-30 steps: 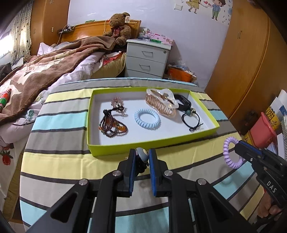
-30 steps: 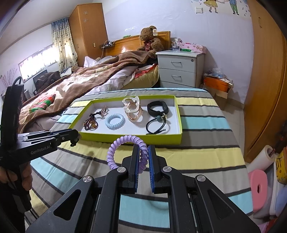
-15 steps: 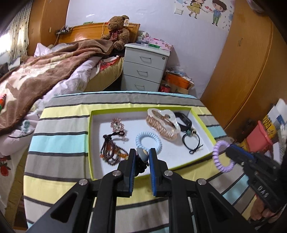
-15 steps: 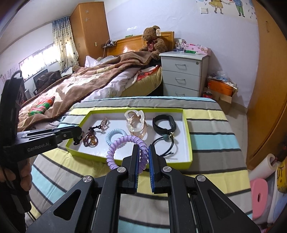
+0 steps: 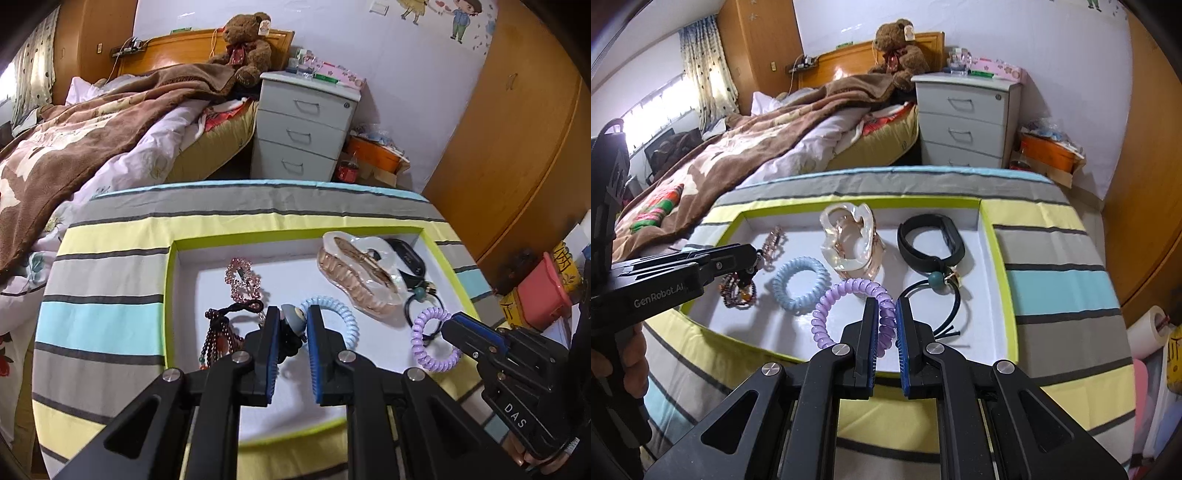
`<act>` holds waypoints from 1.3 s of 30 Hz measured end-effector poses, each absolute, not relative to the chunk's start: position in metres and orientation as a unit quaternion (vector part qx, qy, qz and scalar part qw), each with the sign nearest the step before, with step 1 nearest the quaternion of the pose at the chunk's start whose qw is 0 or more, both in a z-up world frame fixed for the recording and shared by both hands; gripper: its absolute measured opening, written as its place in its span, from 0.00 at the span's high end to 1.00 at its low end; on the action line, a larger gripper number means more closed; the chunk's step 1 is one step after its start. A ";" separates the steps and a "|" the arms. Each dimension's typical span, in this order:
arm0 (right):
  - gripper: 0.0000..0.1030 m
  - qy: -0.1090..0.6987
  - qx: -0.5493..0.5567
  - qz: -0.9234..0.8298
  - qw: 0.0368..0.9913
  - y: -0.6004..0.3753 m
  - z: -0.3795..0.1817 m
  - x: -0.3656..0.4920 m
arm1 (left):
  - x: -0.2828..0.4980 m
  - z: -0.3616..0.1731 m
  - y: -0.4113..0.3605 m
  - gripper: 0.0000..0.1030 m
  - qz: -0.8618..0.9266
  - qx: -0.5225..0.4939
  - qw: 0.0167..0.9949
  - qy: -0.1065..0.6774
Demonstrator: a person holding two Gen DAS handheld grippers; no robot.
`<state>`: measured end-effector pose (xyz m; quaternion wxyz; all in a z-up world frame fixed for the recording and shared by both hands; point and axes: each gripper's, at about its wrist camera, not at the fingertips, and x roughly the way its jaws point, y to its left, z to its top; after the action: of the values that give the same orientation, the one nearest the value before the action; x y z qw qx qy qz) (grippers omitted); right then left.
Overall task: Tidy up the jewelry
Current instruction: 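Carry the purple tie and black clip into the lid and open both grippers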
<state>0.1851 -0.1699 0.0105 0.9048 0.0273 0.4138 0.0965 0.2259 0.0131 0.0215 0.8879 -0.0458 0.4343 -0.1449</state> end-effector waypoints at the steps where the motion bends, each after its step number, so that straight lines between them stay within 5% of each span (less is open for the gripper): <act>1: 0.90 0.417 0.028 0.097 0.903 -0.170 0.008 0.187 | 0.228 0.019 0.012 0.85 -0.145 -0.044 0.887 0.437; 32: 0.90 0.439 -0.007 0.088 0.894 -0.161 -0.012 0.202 | 0.241 0.007 0.002 0.84 -0.135 -0.033 0.884 0.446; 39: 0.90 0.436 -0.003 0.090 0.895 -0.161 -0.009 0.201 | 0.239 0.006 0.004 0.70 -0.132 -0.033 0.883 0.448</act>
<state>0.2011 -0.1611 -0.0093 0.8954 -0.0035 0.4360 0.0899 0.2389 0.0036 0.0062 0.8835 -0.0327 0.4484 -0.1317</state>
